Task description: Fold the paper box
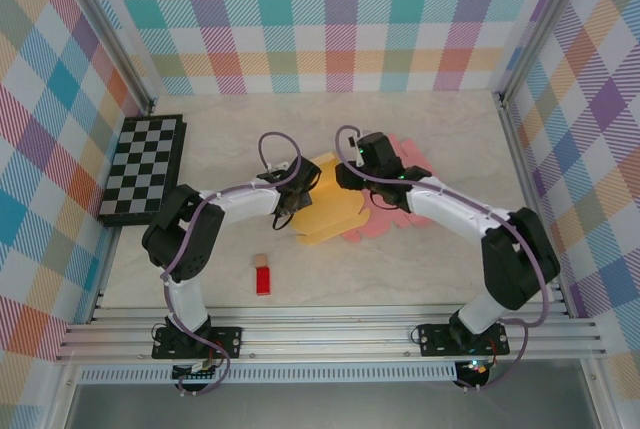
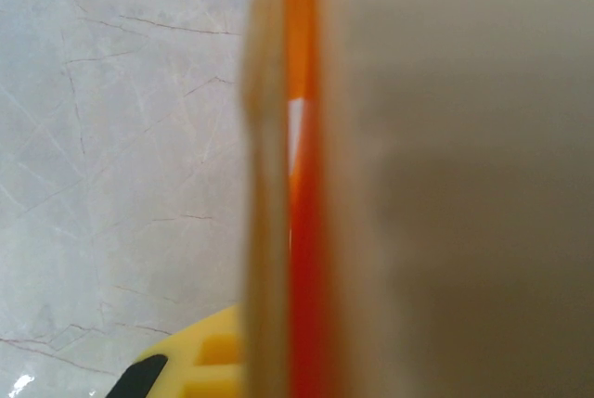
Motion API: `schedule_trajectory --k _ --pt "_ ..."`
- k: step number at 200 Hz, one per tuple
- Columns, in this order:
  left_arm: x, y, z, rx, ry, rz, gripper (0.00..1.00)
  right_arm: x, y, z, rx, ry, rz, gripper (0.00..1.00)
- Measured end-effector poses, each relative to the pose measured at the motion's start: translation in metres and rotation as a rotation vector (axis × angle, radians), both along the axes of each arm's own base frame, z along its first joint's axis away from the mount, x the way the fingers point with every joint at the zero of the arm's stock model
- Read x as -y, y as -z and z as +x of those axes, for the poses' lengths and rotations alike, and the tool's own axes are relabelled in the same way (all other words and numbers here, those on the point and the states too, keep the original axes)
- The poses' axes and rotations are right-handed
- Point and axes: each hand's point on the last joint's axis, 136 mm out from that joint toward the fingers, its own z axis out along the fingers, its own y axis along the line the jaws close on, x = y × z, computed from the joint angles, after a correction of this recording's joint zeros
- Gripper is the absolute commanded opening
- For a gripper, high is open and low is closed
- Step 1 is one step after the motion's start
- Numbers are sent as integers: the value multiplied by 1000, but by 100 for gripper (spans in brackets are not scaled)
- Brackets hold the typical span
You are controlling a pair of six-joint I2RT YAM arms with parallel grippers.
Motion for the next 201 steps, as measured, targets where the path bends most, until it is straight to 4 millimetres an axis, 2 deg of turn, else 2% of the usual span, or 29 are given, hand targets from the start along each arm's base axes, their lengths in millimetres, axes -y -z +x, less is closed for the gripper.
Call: schedule_trajectory --k 16,36,83,110,148,176,201 --pt "0 0 0 0 7 4 0 5 -13 5 9 -27 17 51" --pt "0 0 0 0 7 4 0 8 -14 14 13 -60 -1 51" --pt "5 1 4 -11 26 3 0 1 22 10 -57 -132 -58 52" --pt "9 2 9 -15 58 6 0 0 27 6 -101 -136 -54 53" --pt "9 2 12 -24 65 -23 0 9 14 3 -127 -71 -47 53" --pt "4 2 13 -5 17 -69 0 27 -8 -15 -170 25 -16 53" --pt "-1 2 12 17 -51 -119 0 37 -28 -38 -187 100 101 56"
